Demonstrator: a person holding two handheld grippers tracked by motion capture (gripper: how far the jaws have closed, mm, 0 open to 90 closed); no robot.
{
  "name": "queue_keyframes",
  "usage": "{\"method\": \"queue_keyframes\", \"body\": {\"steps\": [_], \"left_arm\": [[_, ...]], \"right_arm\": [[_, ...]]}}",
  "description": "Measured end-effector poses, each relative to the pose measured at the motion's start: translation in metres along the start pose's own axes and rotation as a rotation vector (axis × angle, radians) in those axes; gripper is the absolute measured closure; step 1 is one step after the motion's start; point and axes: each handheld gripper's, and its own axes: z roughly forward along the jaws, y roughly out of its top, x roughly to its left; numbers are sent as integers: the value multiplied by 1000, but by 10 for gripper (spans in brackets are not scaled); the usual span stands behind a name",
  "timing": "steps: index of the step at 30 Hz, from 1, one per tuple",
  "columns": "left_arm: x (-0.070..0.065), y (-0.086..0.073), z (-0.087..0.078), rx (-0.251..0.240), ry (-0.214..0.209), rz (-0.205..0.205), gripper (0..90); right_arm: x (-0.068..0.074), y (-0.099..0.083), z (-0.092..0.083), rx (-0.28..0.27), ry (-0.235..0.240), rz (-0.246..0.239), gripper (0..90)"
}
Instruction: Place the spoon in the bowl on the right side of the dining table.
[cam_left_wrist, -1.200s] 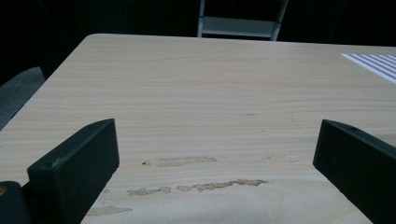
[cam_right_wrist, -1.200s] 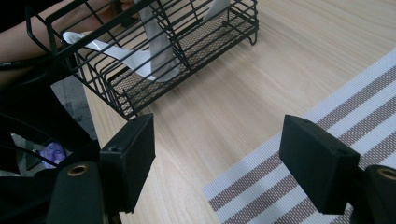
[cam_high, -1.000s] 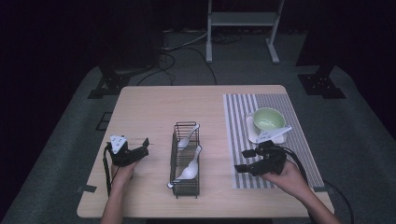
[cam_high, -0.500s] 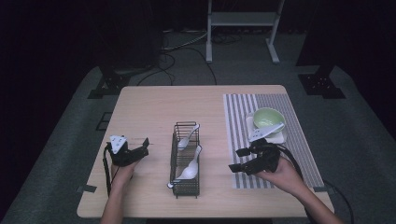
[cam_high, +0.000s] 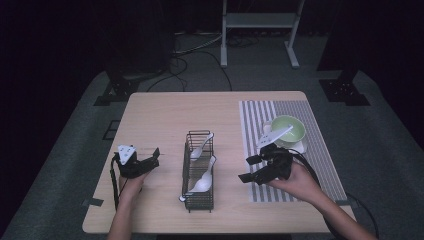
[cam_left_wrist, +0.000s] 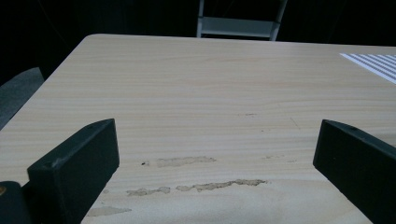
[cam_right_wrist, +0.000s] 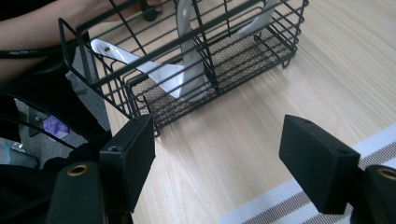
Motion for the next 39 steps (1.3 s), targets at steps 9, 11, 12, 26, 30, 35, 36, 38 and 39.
{"method": "queue_keyframes", "body": {"steps": [9,11,12,26,30,35,36,38,39], "left_arm": [[0,0,0,1,-1,-1,0],[0,0,0,1,0,-1,0],[0,0,0,1,-1,-1,0],[0,0,0,1,1,3,0],[0,0,0,2,1,3,0],[-1,0,1,6,0,7,0],[-1,0,1,7,0,8,0],[-1,0,1,7,0,8,0],[0,0,1,7,-1,7,0]], "right_arm": [[5,7,8,17,19,-17,259],[6,9,10,22,21,-26,258],[6,9,10,22,21,-26,258],[16,27,19,50,32,-67,263],[20,34,23,63,37,-78,263],[23,41,28,64,49,-92,263],[23,41,28,64,49,-92,263],[25,45,31,66,52,-93,262],[25,46,32,63,53,-96,262]]}}
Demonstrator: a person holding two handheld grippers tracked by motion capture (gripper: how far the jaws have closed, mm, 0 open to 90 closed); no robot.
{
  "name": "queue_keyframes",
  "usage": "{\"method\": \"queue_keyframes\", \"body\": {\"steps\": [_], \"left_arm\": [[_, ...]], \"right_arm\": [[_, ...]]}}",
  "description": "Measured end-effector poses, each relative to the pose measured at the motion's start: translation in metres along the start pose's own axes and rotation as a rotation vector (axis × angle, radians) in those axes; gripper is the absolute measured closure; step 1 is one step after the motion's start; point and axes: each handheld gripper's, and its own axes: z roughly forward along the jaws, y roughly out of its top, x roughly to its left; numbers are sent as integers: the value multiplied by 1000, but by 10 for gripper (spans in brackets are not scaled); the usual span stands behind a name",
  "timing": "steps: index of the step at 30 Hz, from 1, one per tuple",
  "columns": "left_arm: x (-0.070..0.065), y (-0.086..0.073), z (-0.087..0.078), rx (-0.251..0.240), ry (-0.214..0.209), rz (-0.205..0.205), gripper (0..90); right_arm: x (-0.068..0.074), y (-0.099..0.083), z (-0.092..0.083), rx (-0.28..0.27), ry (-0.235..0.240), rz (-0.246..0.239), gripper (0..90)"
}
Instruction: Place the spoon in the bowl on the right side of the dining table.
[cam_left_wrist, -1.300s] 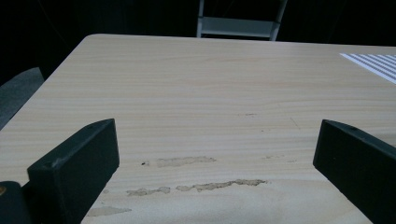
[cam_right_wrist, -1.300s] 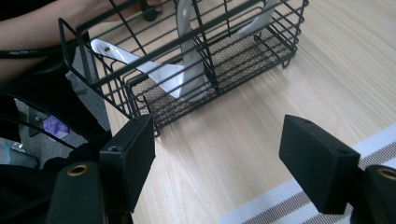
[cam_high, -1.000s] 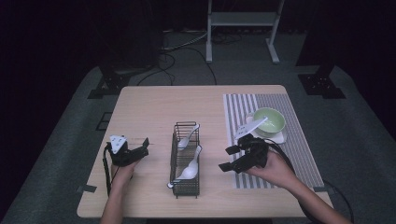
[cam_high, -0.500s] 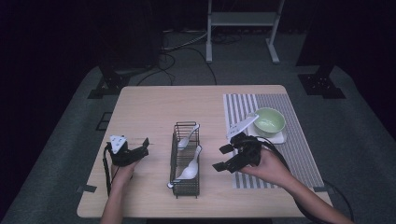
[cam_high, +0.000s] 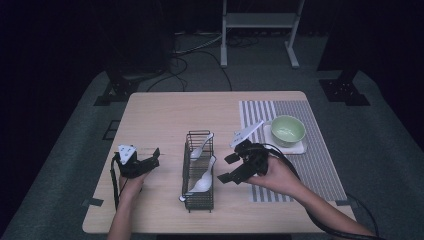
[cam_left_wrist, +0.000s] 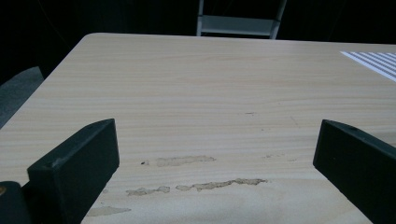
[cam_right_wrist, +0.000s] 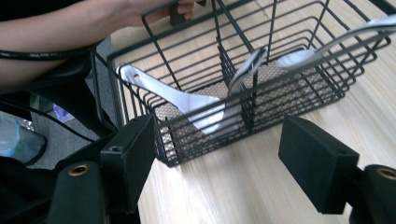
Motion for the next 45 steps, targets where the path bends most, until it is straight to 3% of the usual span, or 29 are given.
{"method": "queue_keyframes", "body": {"steps": [11,23,31,32,35,45], "left_arm": [[0,0,0,0,-2,0,0],[0,0,0,1,-2,1,0],[0,0,0,0,-3,-1,0],[0,0,0,-1,-3,-3,0],[0,0,0,0,-2,-2,0],[0,0,0,-1,-4,-3,0]], "right_arm": [[-3,13,1,-37,40,33,248],[-6,21,8,-26,19,27,265],[-12,22,10,-38,18,54,329],[-12,22,10,-39,19,55,375],[-12,22,9,-38,21,52,394],[-12,28,12,-32,17,56,599]]}}
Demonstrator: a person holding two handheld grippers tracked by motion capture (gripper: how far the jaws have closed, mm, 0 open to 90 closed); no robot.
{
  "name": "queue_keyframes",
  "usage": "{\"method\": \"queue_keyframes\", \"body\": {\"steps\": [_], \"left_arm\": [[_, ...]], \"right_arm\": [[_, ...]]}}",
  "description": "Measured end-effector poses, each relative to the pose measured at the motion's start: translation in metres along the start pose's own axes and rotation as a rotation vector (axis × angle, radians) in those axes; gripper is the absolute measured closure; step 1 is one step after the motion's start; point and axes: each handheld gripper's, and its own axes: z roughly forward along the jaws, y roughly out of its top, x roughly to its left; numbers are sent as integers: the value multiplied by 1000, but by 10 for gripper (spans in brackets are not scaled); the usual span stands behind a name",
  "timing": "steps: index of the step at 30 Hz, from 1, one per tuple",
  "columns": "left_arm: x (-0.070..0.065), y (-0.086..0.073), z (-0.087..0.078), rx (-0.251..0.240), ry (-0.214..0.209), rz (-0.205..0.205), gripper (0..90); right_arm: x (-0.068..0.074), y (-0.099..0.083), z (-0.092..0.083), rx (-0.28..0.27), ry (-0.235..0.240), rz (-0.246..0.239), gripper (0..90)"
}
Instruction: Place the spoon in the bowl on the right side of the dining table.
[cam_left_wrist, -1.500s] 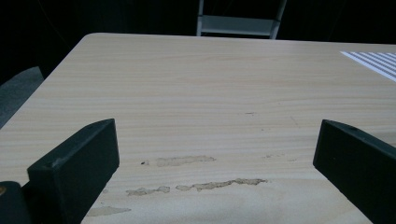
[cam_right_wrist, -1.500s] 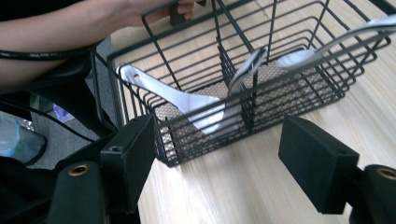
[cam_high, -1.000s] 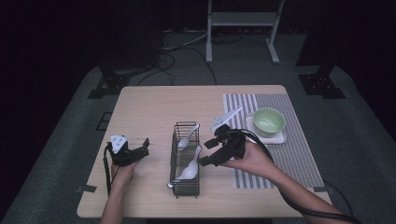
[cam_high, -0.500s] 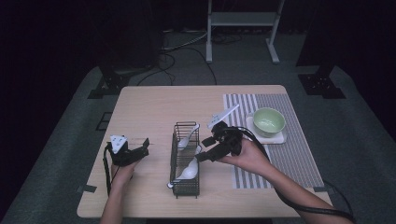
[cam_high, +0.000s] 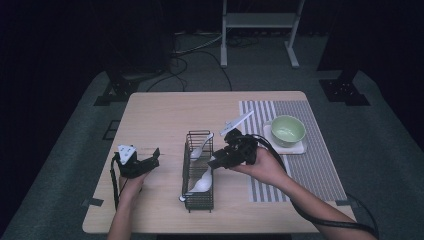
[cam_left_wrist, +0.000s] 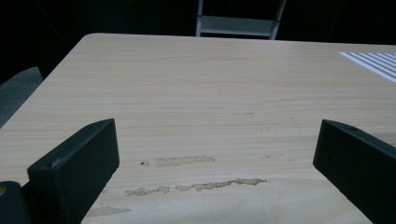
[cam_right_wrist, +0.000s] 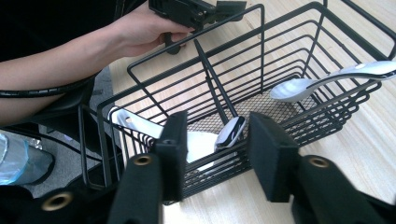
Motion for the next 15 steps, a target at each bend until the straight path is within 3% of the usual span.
{"method": "queue_keyframes", "body": {"steps": [7,11,15], "left_arm": [[0,0,0,-2,0,0,0],[0,0,0,-2,1,5,0],[0,0,0,-2,1,3,0]], "right_arm": [[5,1,-4,1,11,-30,737],[8,1,-4,17,10,-46,758],[7,-1,-2,23,31,-24,786]]}}
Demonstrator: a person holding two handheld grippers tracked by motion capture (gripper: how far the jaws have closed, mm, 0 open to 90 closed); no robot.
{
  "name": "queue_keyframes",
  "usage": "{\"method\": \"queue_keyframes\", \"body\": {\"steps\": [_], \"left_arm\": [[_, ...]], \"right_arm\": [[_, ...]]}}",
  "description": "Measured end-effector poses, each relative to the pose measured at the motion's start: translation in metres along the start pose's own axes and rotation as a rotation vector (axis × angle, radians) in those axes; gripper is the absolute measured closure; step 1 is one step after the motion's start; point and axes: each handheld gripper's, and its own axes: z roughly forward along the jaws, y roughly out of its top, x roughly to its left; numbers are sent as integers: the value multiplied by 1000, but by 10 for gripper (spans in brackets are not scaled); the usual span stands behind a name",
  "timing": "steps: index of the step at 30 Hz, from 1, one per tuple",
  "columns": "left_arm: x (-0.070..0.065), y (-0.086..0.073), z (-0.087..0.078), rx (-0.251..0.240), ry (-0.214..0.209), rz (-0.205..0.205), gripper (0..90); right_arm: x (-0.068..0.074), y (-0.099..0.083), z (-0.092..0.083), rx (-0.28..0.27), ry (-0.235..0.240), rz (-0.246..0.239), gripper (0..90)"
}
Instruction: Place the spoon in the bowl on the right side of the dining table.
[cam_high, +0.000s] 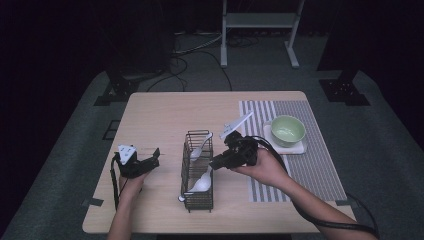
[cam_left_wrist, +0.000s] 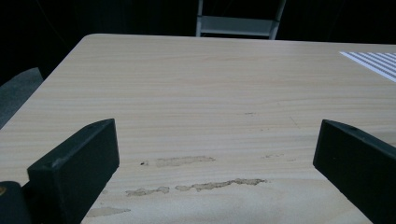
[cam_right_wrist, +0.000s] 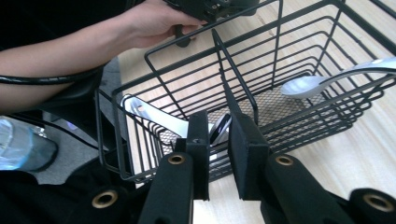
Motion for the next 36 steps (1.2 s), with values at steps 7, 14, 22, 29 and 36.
{"method": "queue_keyframes", "body": {"steps": [7,14,22,29,36], "left_arm": [[0,0,0,-1,-1,-4,0],[0,0,0,0,-1,0,0],[0,0,0,1,-1,1,0],[0,0,0,3,0,1,0],[0,0,0,4,0,4,0]], "right_arm": [[0,0,1,-8,42,14,843],[4,2,1,-6,49,5,848],[3,3,-4,-32,49,5,853],[3,6,-12,-71,72,24,853],[5,10,-24,-120,103,37,853]]}}
